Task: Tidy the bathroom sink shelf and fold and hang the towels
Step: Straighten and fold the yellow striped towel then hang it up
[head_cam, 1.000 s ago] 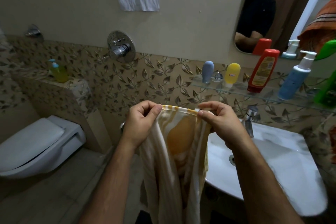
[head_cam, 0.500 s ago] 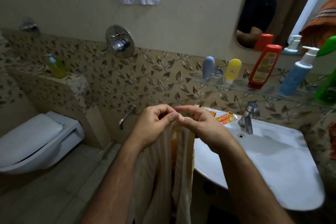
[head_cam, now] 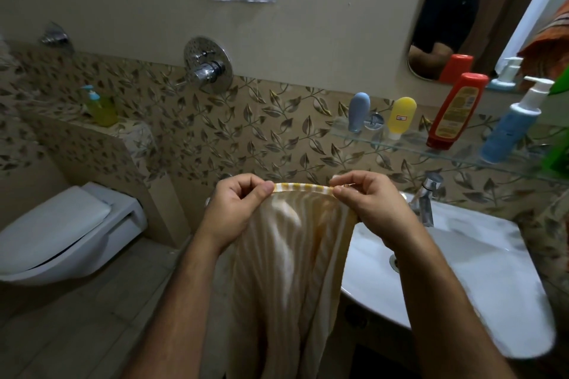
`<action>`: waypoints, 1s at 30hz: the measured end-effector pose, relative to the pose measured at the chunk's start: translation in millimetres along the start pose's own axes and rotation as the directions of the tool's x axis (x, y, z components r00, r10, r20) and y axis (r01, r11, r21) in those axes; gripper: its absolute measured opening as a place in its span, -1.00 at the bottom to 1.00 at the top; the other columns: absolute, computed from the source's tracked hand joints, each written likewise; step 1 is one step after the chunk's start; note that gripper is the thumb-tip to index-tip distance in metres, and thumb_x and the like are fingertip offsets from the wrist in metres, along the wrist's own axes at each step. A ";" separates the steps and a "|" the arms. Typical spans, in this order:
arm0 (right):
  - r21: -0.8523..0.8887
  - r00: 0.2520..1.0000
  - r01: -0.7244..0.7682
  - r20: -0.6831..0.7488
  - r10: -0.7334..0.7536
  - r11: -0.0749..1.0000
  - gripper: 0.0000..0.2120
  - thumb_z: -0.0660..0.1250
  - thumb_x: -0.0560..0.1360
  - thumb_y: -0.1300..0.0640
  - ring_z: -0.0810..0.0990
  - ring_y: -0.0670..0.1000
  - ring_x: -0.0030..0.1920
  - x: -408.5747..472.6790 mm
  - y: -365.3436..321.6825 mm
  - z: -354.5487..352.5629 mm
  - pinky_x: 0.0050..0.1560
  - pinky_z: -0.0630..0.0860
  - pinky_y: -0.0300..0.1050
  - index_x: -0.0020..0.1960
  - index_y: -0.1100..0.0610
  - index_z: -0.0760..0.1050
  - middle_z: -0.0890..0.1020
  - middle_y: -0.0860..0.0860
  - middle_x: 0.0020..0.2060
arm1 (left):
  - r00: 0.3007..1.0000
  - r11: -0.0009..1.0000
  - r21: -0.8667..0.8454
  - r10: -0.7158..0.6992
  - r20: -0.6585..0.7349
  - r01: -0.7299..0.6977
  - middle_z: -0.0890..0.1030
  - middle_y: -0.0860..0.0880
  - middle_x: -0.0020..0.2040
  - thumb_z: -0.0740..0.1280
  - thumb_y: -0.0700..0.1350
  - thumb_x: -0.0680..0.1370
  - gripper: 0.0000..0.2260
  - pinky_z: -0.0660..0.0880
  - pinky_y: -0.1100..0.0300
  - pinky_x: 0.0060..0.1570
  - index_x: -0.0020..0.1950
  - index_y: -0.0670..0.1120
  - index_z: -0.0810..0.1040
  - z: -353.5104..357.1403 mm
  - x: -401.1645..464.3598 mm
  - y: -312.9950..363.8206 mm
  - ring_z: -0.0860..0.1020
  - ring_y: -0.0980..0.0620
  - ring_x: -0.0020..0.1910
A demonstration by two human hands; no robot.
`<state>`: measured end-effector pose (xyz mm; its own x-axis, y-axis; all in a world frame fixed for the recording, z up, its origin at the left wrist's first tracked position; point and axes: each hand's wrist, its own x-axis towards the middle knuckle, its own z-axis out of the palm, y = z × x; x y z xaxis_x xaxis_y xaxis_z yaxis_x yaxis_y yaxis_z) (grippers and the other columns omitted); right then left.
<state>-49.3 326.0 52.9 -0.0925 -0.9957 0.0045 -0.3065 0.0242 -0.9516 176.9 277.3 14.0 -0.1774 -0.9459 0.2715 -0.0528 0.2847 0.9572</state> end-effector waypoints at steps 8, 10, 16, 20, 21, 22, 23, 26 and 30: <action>0.196 0.961 0.055 0.254 -0.105 0.979 -0.70 0.32 0.56 0.31 0.54 -0.22 -0.41 -4.6 2.8 26.7 -0.43 0.39 -0.38 0.27 0.12 0.50 0.63 -0.11 -0.34 | 0.984 0.965 0.234 0.082 0.159 -0.118 0.61 -0.10 -0.32 0.39 0.15 0.44 -0.74 0.43 -0.02 -0.29 -0.22 -0.03 0.65 17.7 4.2 13.4 0.50 0.00 -0.33; 0.142 0.952 0.094 0.277 -0.131 0.985 -0.90 0.35 0.56 0.23 0.46 -0.13 -0.41 -2.7 7.7 31.8 -0.41 0.34 -0.25 0.06 0.20 0.57 0.60 -0.07 -0.35 | 0.977 0.975 0.184 0.084 0.198 -0.121 0.62 -0.23 -0.26 0.39 0.16 0.44 -0.72 0.46 -0.06 -0.25 -0.21 -0.05 0.65 19.3 2.8 14.0 0.50 -0.08 -0.31; 0.201 0.968 0.102 0.205 -0.144 0.974 -0.89 0.33 0.57 0.23 0.37 -0.14 -0.45 1.8 9.7 19.6 -0.46 0.29 -0.31 -0.14 0.14 0.53 0.47 -0.04 -0.43 | 0.968 0.991 -0.007 -0.129 0.217 0.133 0.53 -0.04 -0.31 0.45 0.13 0.46 -0.69 0.37 0.28 -0.34 -0.24 -0.12 0.61 10.7 -4.5 -10.6 0.44 0.09 -0.32; 0.144 0.986 0.090 0.127 -0.109 0.985 -0.86 0.33 0.57 0.23 0.38 -0.13 -0.44 5.6 18.7 2.0 -0.45 0.31 -0.30 -0.17 0.13 0.53 0.48 -0.04 -0.42 | 0.971 0.960 -0.174 -0.199 0.134 0.221 0.56 -0.02 -0.33 0.49 -0.01 0.45 -0.79 0.44 0.30 -0.29 -0.27 -0.12 0.60 5.2 -12.1 -27.9 0.48 0.14 -0.34; 0.104 0.989 0.074 0.124 -0.086 0.992 -0.88 0.34 0.57 0.22 0.41 -0.13 -0.44 5.2 21.0 0.3 -0.43 0.34 -0.27 -0.15 0.12 0.54 0.51 -0.04 -0.41 | 0.974 0.965 -0.162 -0.186 0.128 0.205 0.58 0.03 -0.34 0.46 -0.08 0.46 -0.85 0.45 0.33 -0.28 -0.27 -0.11 0.61 7.2 -11.9 -25.7 0.50 0.18 -0.34; 0.074 0.990 0.054 0.125 -0.063 0.996 -0.92 0.35 0.56 0.22 0.46 -0.12 -0.42 5.0 25.4 -0.3 -0.42 0.37 -0.24 -0.11 0.12 0.55 0.55 -0.03 -0.38 | 0.978 0.972 -0.143 -0.168 0.122 0.185 0.61 0.05 -0.33 0.42 -0.11 0.47 -0.88 0.47 0.34 -0.26 -0.25 -0.11 0.63 9.9 -11.4 -22.0 0.52 0.19 -0.32; 0.062 0.991 0.026 0.129 -0.034 0.998 -0.95 0.36 0.56 0.22 0.52 -0.11 -0.40 4.2 27.9 0.8 -0.41 0.42 -0.21 -0.01 0.10 0.56 0.57 -0.01 -0.34 | 0.983 0.980 -0.117 -0.147 0.113 0.160 0.63 0.05 -0.31 0.40 -0.12 0.47 -0.90 0.48 0.33 -0.24 -0.23 -0.11 0.64 12.8 -10.1 -18.6 0.54 0.19 -0.29; 0.043 0.984 -0.008 0.176 0.000 0.999 -0.57 0.37 0.55 0.25 0.56 -0.17 -0.41 2.8 37.8 6.0 -0.44 0.43 -0.26 0.36 -0.02 0.41 0.56 -0.09 -0.37 | 0.988 0.994 -0.037 -0.101 0.120 0.106 0.64 -0.03 -0.25 0.41 -0.15 0.52 -0.90 0.48 0.25 -0.17 -0.18 -0.13 0.66 22.0 -6.0 -10.6 0.55 0.09 -0.22; 0.186 0.953 -0.013 0.301 -0.045 0.982 -0.55 0.33 0.56 0.29 0.43 -0.15 -0.45 -1.4 42.6 18.0 -0.46 0.32 -0.27 0.40 0.04 0.37 0.48 -0.13 -0.50 | 0.968 0.996 0.041 -0.093 0.233 0.085 0.66 -0.02 -0.25 0.39 -0.21 0.53 -0.90 0.47 0.32 -0.15 -0.17 -0.12 0.66 36.5 -7.4 -6.4 0.58 0.15 -0.22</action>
<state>-45.2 326.7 6.8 0.2109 -0.9764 -0.0458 -0.1235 0.0199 -0.9921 142.7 288.2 2.2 -0.3963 -0.9057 0.1508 -0.1078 0.2090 0.9720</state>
